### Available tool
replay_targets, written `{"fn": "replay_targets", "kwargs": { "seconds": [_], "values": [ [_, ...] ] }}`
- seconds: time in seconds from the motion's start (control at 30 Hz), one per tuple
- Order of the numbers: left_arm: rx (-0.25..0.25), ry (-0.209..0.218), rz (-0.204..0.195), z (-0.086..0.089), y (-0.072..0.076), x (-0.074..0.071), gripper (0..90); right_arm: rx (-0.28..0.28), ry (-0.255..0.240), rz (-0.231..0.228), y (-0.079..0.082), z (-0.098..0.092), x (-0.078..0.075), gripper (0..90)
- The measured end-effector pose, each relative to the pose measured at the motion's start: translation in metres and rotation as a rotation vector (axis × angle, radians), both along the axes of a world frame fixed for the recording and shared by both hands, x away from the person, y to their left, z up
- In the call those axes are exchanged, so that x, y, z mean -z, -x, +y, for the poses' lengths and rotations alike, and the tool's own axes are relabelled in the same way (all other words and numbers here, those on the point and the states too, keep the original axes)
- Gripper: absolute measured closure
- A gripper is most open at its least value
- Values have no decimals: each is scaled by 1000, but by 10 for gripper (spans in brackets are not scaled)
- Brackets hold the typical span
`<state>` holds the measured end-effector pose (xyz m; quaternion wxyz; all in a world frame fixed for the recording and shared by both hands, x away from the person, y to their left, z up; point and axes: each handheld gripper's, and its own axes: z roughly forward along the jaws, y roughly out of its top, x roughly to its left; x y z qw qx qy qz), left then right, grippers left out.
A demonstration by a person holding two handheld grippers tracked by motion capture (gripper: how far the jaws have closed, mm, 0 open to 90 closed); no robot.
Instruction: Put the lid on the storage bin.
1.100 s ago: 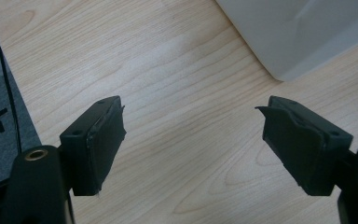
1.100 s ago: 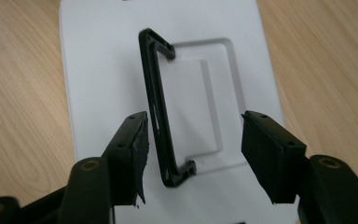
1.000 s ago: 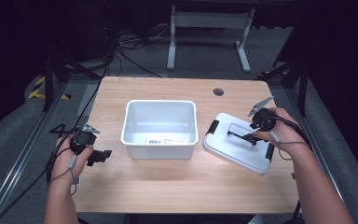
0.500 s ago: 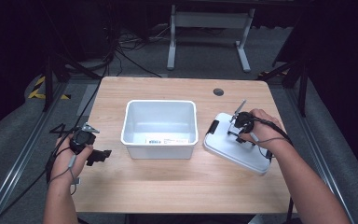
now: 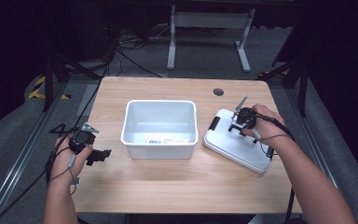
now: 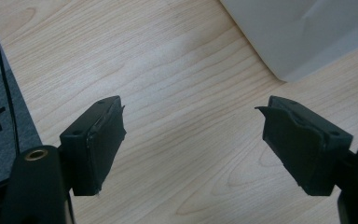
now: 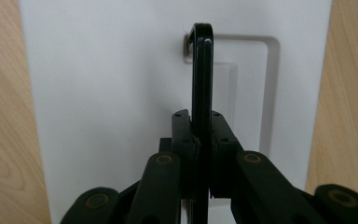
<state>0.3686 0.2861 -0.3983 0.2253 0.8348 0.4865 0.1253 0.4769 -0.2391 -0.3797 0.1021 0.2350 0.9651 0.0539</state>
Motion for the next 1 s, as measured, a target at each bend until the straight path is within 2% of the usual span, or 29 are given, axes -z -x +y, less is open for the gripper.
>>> {"fn": "replay_targets", "kwargs": {
  "seconds": [0.2,0.37,0.4,0.63,1.0],
  "values": [
    [1,4,-9,1,0,0,212,-13,-21,-30,4,-2,-31,840],
    [-1,9,-7,1,0,-1,212,-27,-19,-52,8,-2,-57,838],
    [-1,9,-7,1,0,-1,212,-27,-19,-52,8,-2,-57,838],
    [-7,17,-6,2,0,-2,212,-55,-32,-105,12,1,-92,838],
    [-11,19,-18,3,0,-2,212,-95,-27,-134,16,13,-119,836]
  ]
}}
